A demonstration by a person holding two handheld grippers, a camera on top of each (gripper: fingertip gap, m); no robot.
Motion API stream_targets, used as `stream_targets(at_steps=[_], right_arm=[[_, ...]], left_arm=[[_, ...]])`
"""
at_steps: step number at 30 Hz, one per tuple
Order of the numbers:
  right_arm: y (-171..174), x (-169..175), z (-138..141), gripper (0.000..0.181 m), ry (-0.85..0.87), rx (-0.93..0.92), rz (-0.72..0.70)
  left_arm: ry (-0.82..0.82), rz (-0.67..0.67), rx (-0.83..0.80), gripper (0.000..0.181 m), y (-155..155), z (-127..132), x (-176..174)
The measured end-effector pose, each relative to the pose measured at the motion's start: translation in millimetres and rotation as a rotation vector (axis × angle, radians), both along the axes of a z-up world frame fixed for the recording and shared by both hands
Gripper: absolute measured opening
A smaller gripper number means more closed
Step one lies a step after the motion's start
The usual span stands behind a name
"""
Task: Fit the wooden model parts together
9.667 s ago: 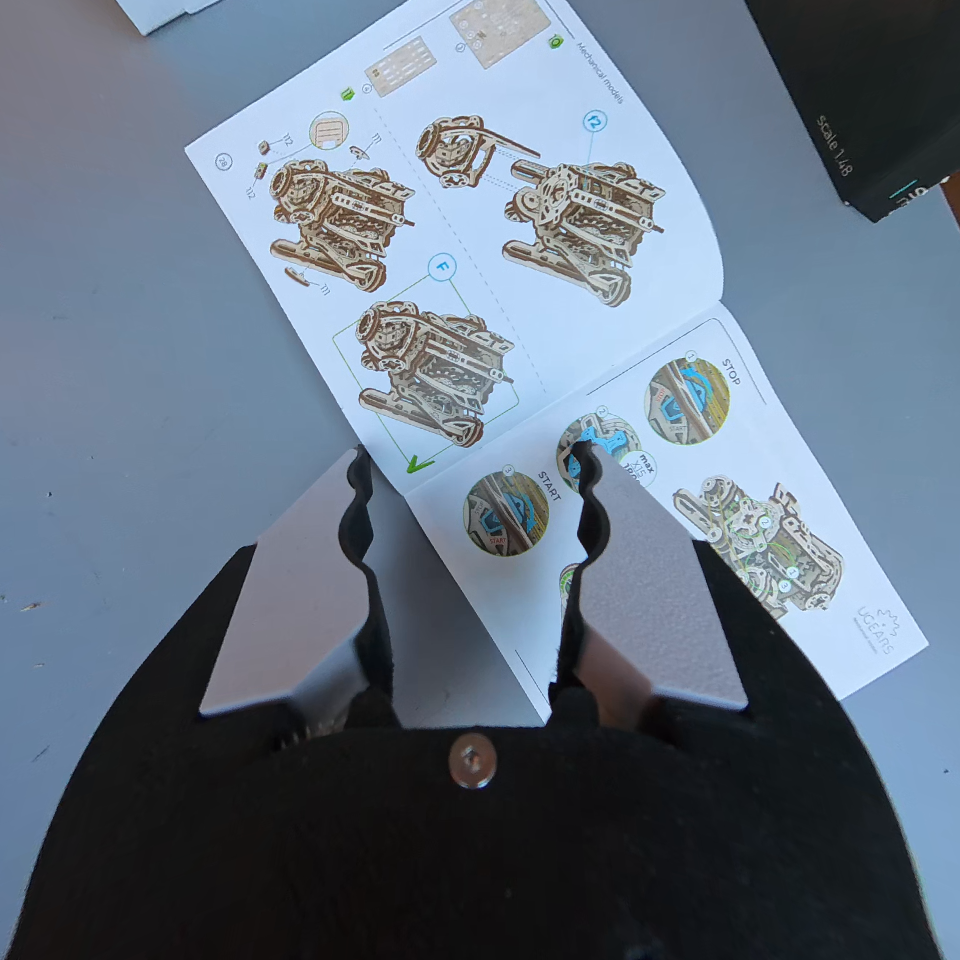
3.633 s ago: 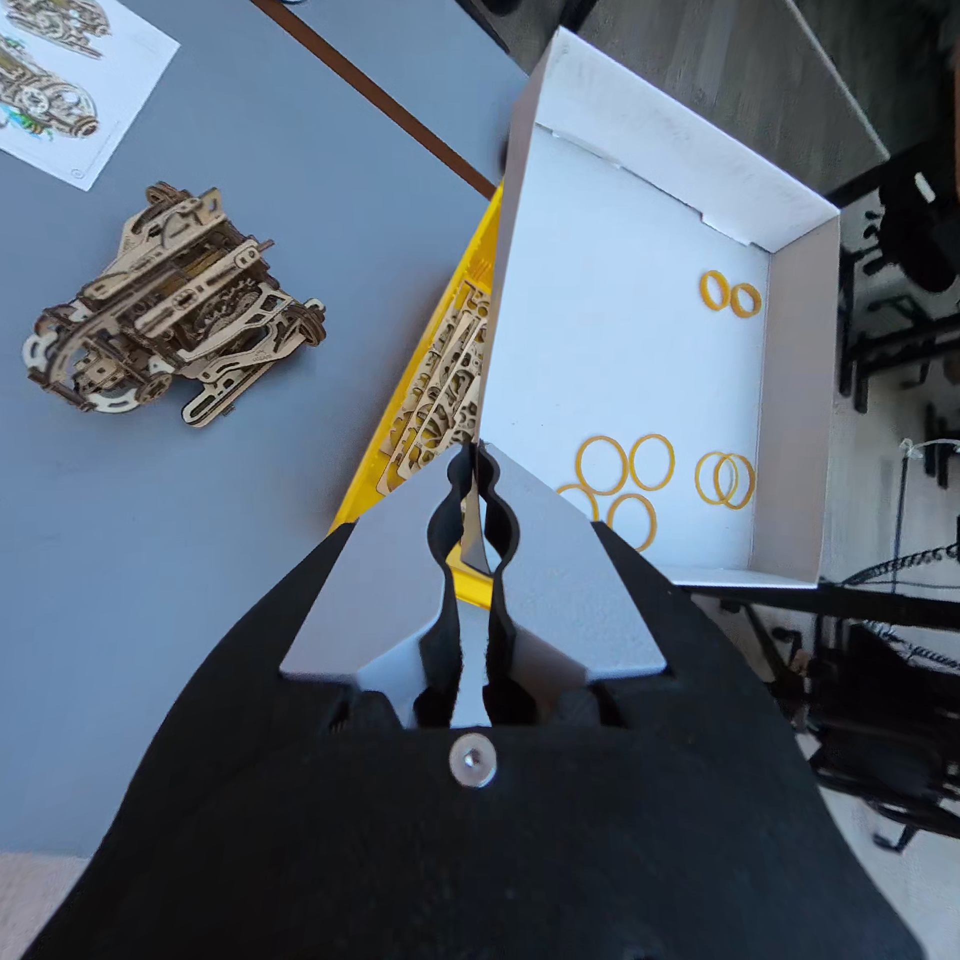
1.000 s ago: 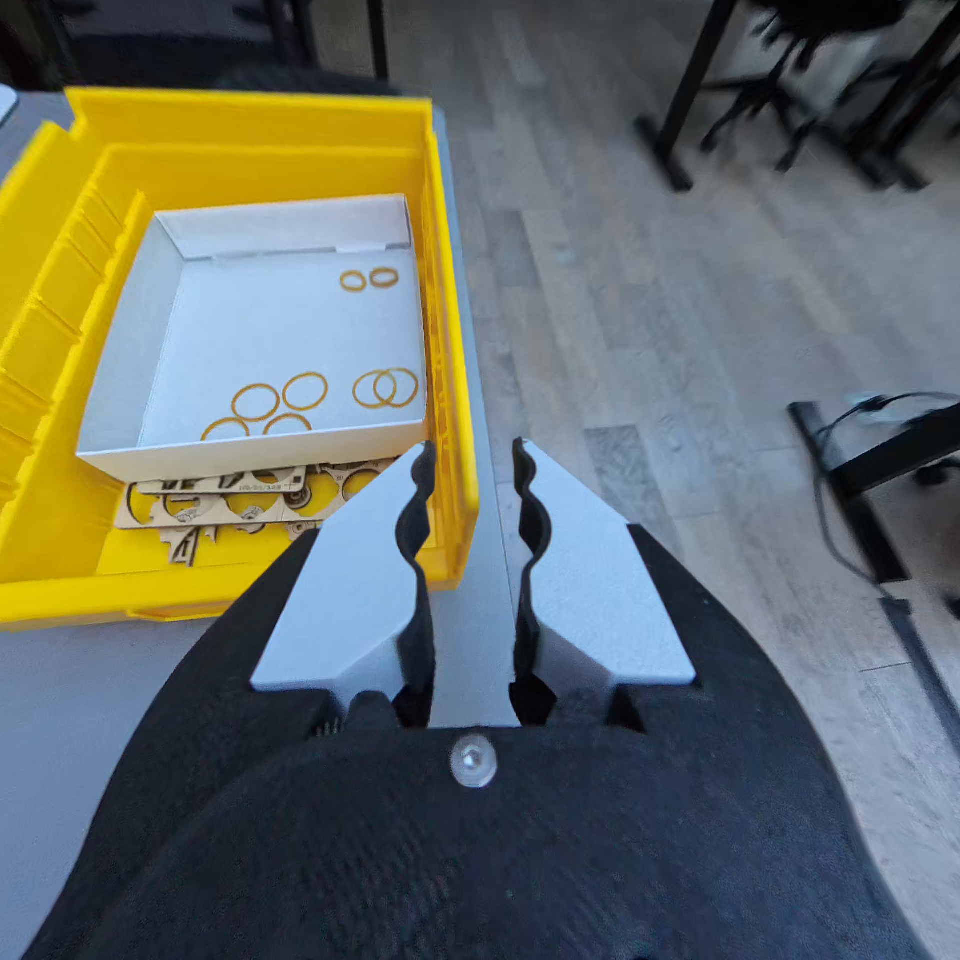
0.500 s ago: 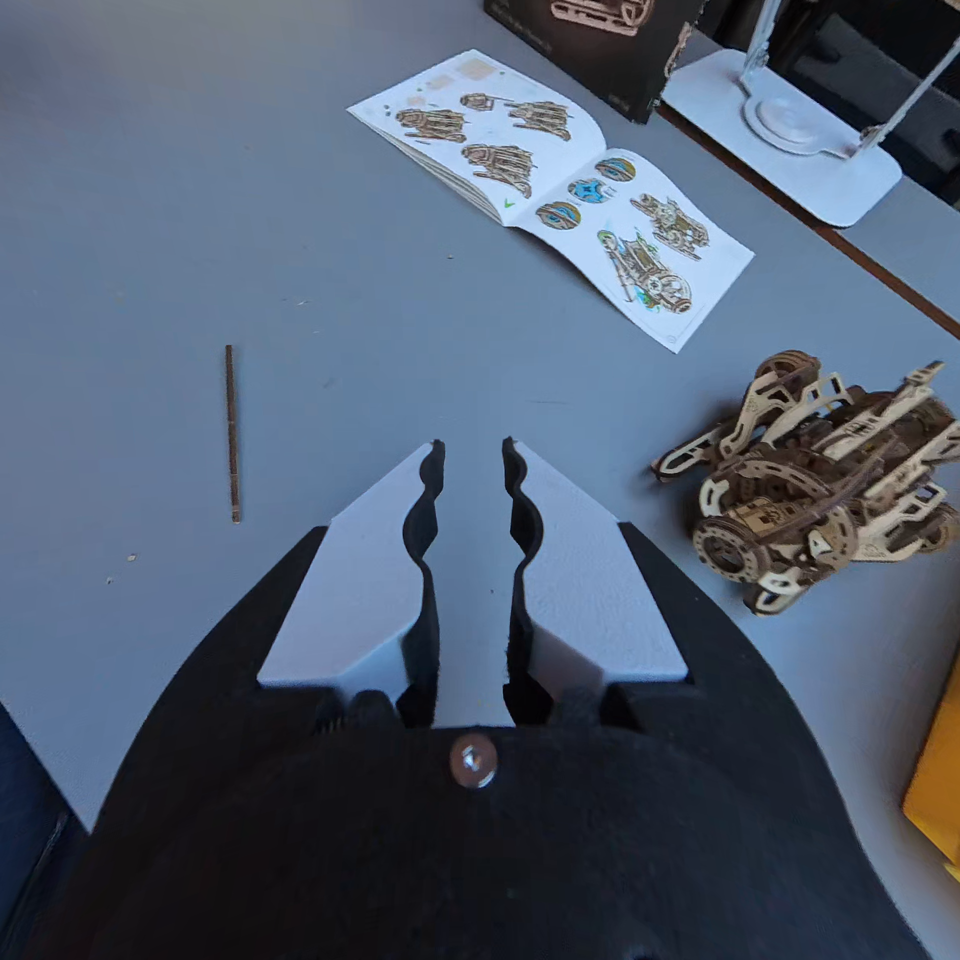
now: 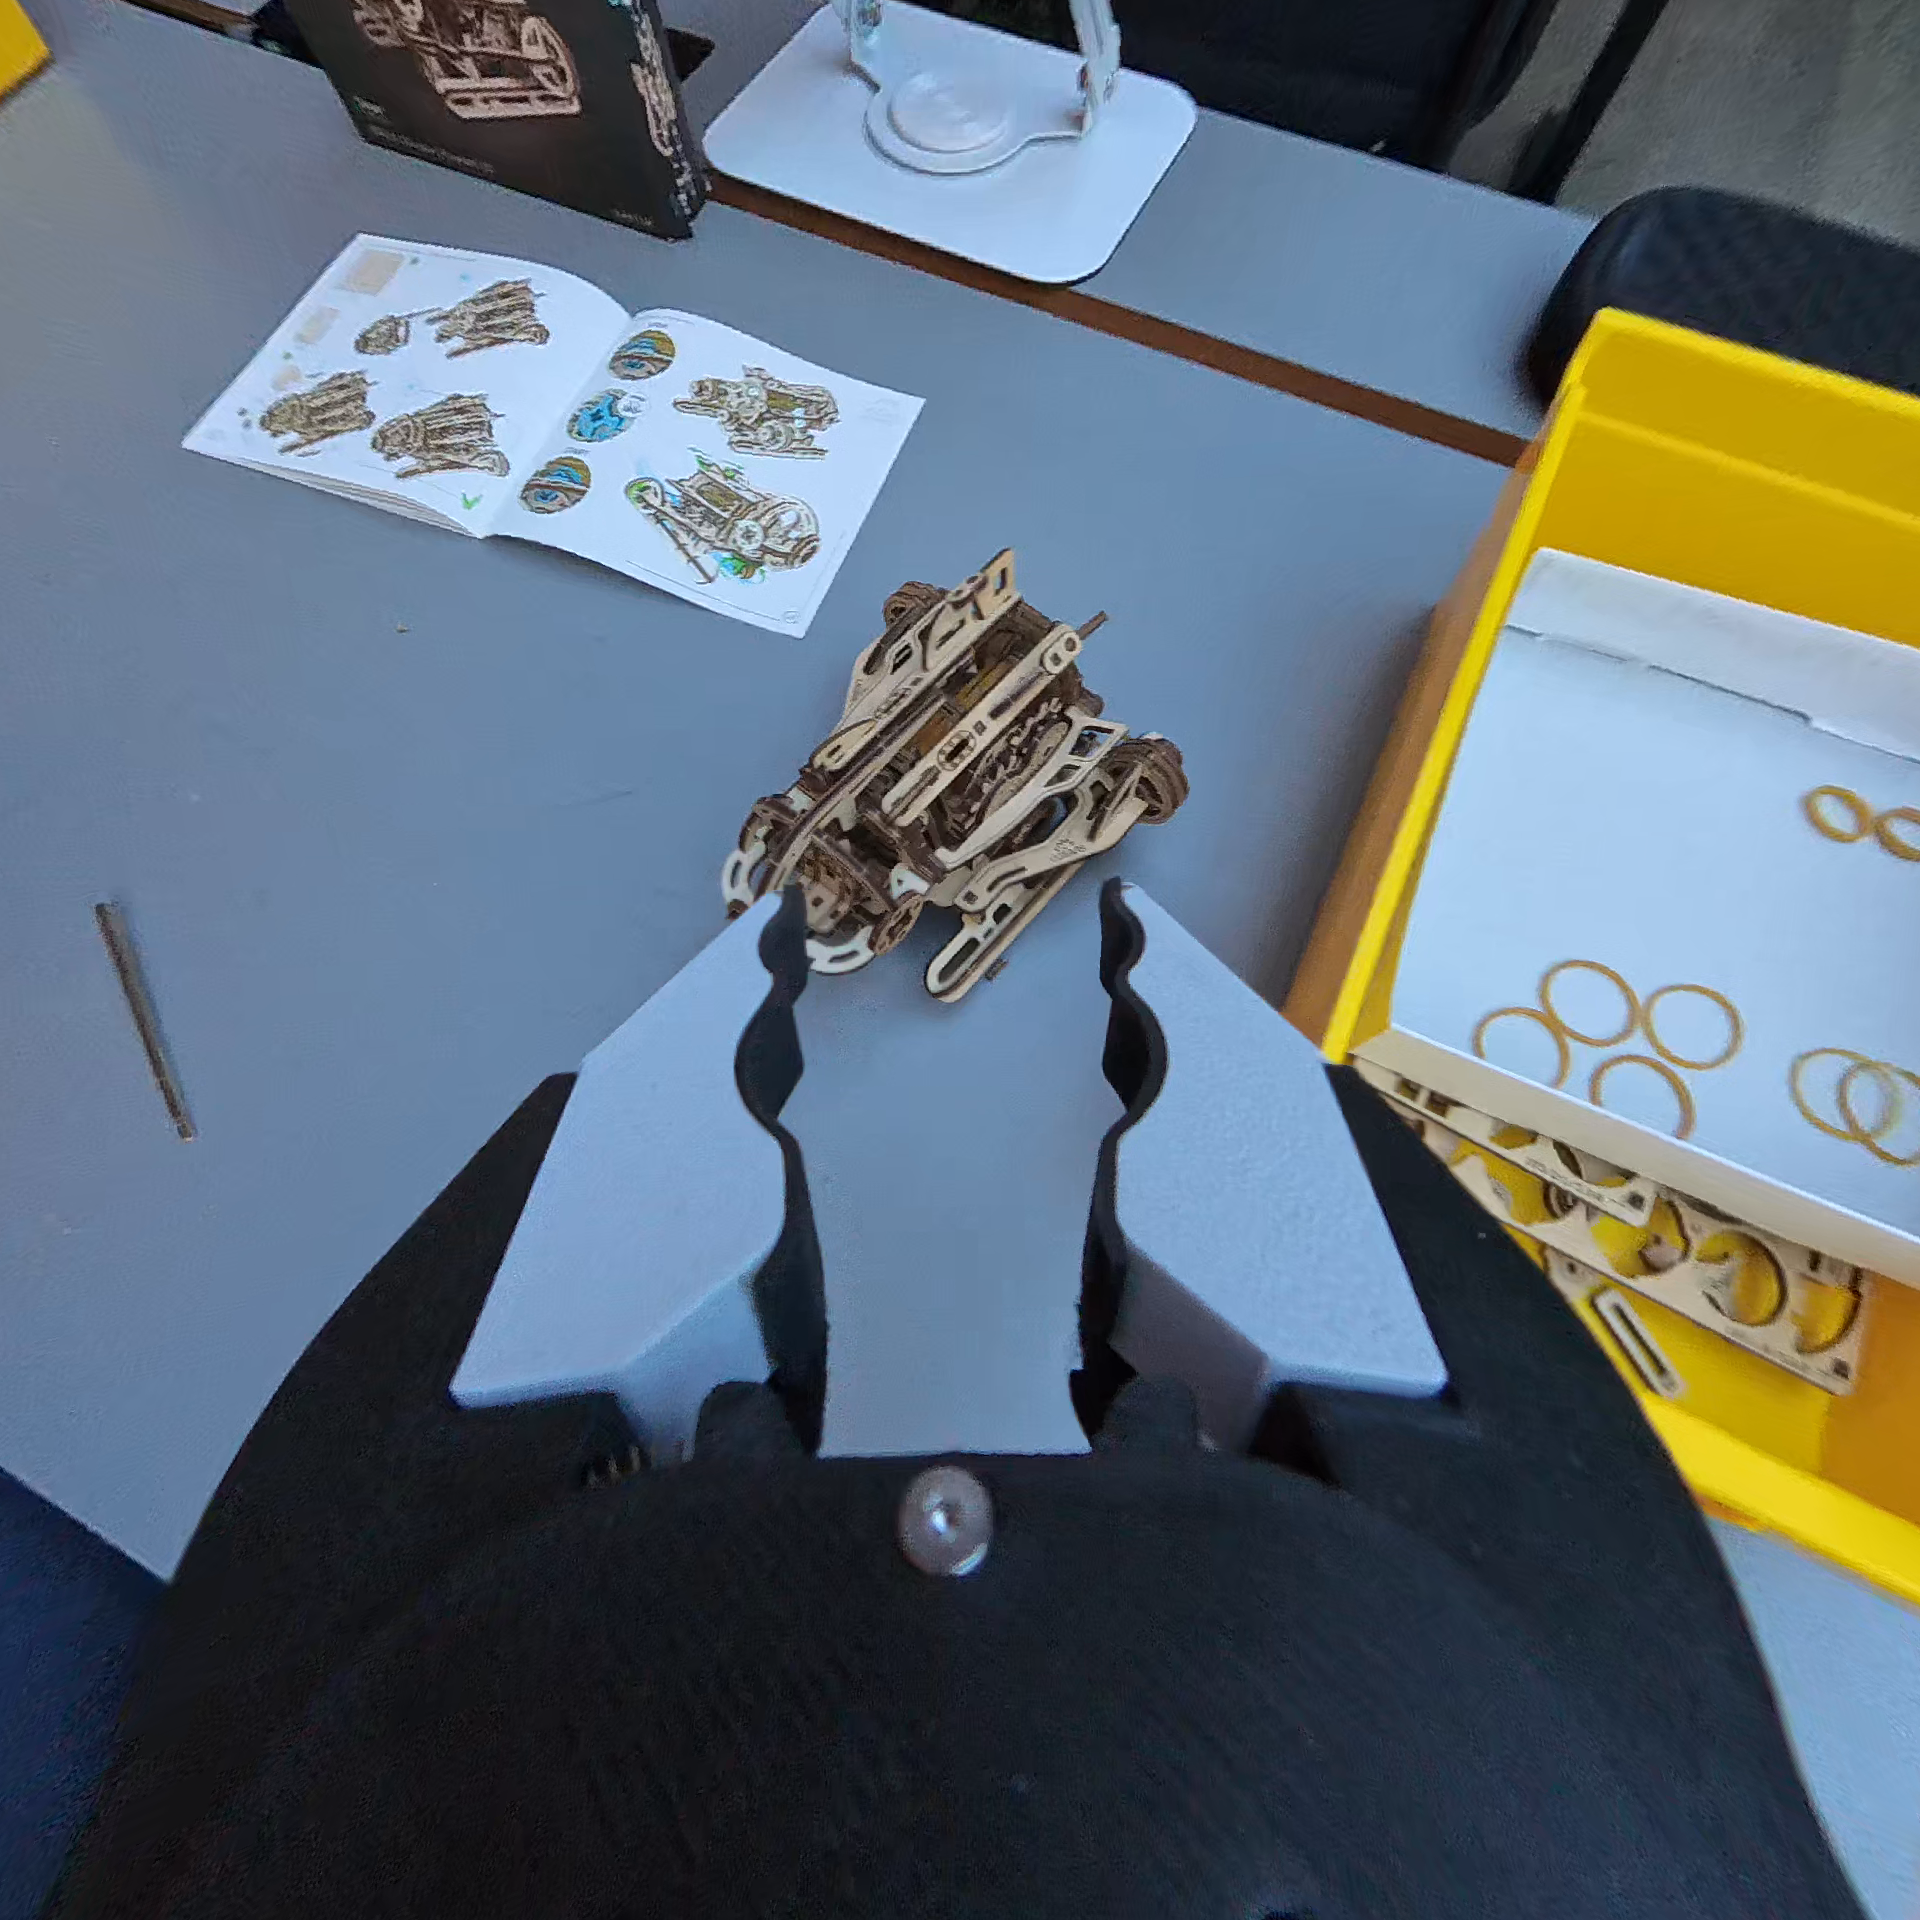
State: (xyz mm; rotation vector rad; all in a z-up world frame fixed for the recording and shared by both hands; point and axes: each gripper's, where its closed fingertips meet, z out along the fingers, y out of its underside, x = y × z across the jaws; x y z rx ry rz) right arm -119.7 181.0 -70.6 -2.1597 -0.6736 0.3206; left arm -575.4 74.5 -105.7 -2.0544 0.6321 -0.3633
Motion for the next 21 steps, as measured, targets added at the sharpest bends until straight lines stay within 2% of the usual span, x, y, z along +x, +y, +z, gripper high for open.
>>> stream_targets(at_steps=[1,4,6,8,10,12,15,18,21], right_arm=[[4.1,-2.2,-1.9,0.057,0.001,-0.015,0.014],[18.3,0.0,-3.8,0.058,0.002,-0.04,-0.018],[17.2,-9.9,-1.5,0.06,0.07,-0.056,-0.005],[-2.3,-45.3,7.6,0.057,0.195,-0.045,0.102],[-45.3,-100.4,11.2,0.037,0.274,-0.008,0.314],[-88.6,-151.3,-9.4,0.027,0.253,-0.023,0.484],[-132.8,-206.8,-68.0,0.024,0.114,-0.161,0.639],[-138.7,-225.3,-113.9,0.025,-0.105,-0.189,0.654],[-145.5,-240.6,-117.6,0.021,-0.086,-0.205,0.675]], left_arm=[[0.003,-0.012,0.0,0.042,2.6,1.8,3.8],[-0.02,-0.049,0.018,0.041,9.6,13.5,19.8],[-0.035,-0.067,0.018,0.041,13.1,17.7,30.3],[-0.035,-0.076,0.008,0.041,16.4,16.8,39.1],[-0.026,-0.081,-0.001,0.041,18.3,14.9,46.4],[-0.017,-0.089,0.0,0.041,18.8,13.9,52.5],[-0.012,-0.097,-0.003,0.041,18.3,12.6,57.4],[-0.01,-0.098,0.007,0.041,15.0,14.8,57.0],[-0.004,-0.068,0.028,0.043,8.9,18.1,45.7]])
